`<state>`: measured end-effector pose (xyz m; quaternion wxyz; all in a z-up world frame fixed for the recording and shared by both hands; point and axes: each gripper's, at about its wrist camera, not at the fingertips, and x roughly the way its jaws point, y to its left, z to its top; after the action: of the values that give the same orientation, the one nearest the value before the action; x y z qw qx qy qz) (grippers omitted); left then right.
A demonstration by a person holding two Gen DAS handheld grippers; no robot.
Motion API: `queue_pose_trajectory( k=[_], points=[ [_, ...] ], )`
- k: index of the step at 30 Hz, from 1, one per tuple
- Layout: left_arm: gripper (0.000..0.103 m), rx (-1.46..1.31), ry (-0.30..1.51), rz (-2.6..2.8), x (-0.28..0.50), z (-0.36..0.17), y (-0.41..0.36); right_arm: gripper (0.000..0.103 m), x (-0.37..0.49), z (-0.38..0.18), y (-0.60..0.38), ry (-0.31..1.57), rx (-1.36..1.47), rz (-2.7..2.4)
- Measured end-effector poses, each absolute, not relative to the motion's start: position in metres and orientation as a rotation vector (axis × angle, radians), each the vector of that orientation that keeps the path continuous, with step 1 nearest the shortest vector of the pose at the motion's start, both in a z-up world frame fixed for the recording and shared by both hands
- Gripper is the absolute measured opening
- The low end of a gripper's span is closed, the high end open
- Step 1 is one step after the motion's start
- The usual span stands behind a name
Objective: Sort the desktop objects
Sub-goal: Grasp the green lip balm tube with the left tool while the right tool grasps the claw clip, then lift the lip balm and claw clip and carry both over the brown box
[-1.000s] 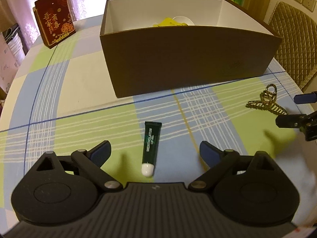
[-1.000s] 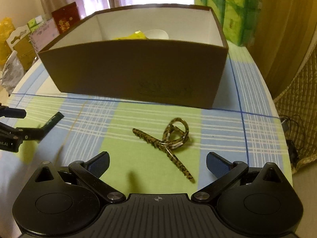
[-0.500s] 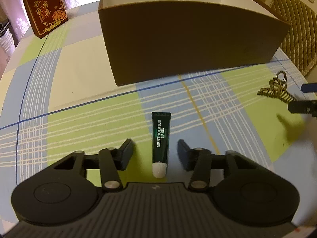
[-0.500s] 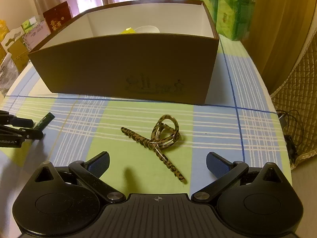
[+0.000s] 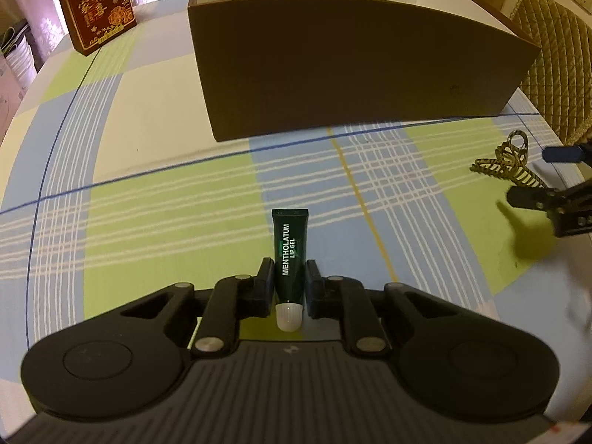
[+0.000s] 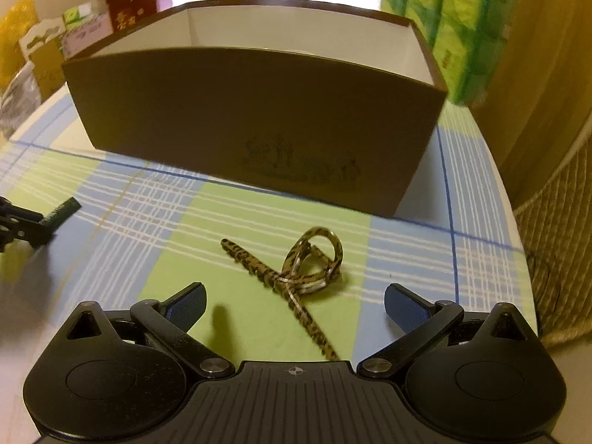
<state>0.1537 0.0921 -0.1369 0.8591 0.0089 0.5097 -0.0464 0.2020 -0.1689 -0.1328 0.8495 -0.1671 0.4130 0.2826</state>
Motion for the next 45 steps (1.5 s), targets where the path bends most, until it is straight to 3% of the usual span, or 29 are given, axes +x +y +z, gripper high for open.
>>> queue_pose_trajectory(
  k=[2,7,9,26,45],
  points=[
    [0.013,0.016,1.071,-0.097,0.153,-0.137,0.093,0.092,0.206,-0.136,-0.166,0.853,-0.376,0.624],
    [0.013,-0.007,1.071,-0.089,0.153,-0.138,0.095,0.062,0.214,-0.142,-0.16,0.828,-0.431,0.695],
    [0.013,-0.01,1.068,-0.085,0.153,-0.139,0.095,0.057,0.215,-0.141,-0.158,0.844,-0.422,0.696],
    [0.013,0.006,1.084,-0.081,0.153,-0.138,0.09,0.057,0.19,-0.128,-0.158,0.958,-0.335,0.581],
    [0.013,-0.045,0.977,-0.128,0.143,-0.097,0.083,0.057,0.177,-0.092,-0.156,0.915,-0.322,0.583]
  ],
)
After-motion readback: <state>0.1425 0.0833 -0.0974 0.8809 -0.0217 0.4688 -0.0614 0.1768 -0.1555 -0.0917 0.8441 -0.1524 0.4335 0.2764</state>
